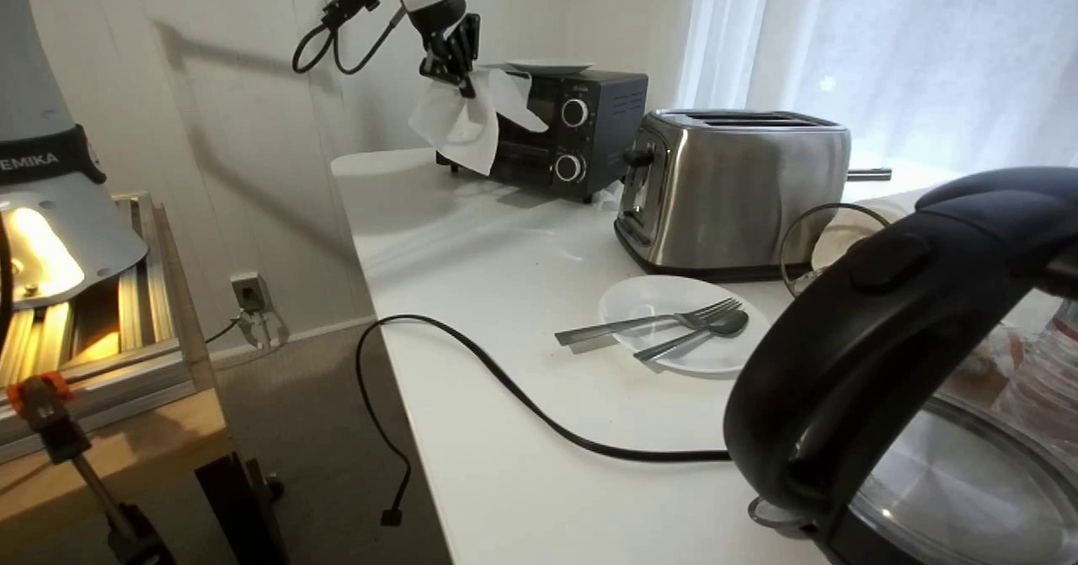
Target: Pick up the paper towel from the plate and use it to wipe the oven door and then place the paper towel to the right of the toaster
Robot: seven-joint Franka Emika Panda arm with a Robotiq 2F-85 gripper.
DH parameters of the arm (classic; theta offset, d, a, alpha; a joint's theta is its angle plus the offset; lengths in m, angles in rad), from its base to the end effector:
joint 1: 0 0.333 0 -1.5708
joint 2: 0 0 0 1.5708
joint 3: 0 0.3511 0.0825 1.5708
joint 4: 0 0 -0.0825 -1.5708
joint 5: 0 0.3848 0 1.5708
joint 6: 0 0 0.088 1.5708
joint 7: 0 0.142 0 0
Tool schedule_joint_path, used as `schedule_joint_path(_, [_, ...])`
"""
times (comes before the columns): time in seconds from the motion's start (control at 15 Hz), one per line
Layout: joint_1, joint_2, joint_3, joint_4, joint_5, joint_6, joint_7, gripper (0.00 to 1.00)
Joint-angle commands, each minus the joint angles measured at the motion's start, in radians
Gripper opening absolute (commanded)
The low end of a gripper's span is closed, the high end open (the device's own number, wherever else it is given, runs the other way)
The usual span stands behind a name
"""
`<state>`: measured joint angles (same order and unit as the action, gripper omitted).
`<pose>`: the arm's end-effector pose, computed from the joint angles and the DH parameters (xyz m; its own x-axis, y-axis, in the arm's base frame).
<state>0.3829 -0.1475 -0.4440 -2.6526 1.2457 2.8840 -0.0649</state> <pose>0.4290 -0.0691 0.3038 0.3971 -0.9165 -0.0475 -0.7607 -0.2997 -0.5758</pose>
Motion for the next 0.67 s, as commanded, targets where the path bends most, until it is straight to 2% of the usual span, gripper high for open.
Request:
schedule_joint_path(0.0, [0.025, 0.124, -0.043, 0.099, 0.224, -0.098, -0.201, 0.0])
schedule_joint_path(0.2, [0.007, 0.251, -0.045, 0.175, 0.368, -0.199, -0.327, 0.0])
schedule_joint_path(0.6, [-0.004, 0.462, -0.02, 0.334, 0.601, -0.274, -0.499, 0.0])
